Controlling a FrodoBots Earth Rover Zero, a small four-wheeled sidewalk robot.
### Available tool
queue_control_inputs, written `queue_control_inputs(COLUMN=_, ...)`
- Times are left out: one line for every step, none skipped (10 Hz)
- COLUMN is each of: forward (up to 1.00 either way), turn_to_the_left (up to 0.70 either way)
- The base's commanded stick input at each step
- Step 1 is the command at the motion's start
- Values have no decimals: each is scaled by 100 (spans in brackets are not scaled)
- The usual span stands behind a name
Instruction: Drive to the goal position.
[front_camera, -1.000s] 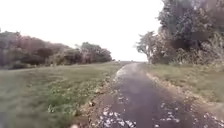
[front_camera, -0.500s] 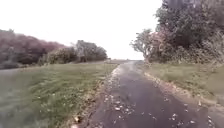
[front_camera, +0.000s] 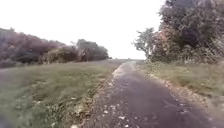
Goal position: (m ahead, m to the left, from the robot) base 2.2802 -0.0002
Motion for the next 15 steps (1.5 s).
queue_control_inputs(forward=85, turn_to_the_left=-13)
queue_control_inputs(forward=85, turn_to_the_left=-9)
queue_control_inputs(forward=85, turn_to_the_left=-5)
queue_control_inputs(forward=85, turn_to_the_left=-1)
queue_control_inputs(forward=85, turn_to_the_left=0)
queue_control_inputs(forward=85, turn_to_the_left=0)
queue_control_inputs(forward=85, turn_to_the_left=-2)
queue_control_inputs(forward=85, turn_to_the_left=-4)
queue_control_inputs(forward=85, turn_to_the_left=-6)
queue_control_inputs(forward=85, turn_to_the_left=-9)
queue_control_inputs(forward=85, turn_to_the_left=-11)
queue_control_inputs(forward=85, turn_to_the_left=-13)
queue_control_inputs(forward=85, turn_to_the_left=-15)
queue_control_inputs(forward=85, turn_to_the_left=-18)
queue_control_inputs(forward=85, turn_to_the_left=-20)
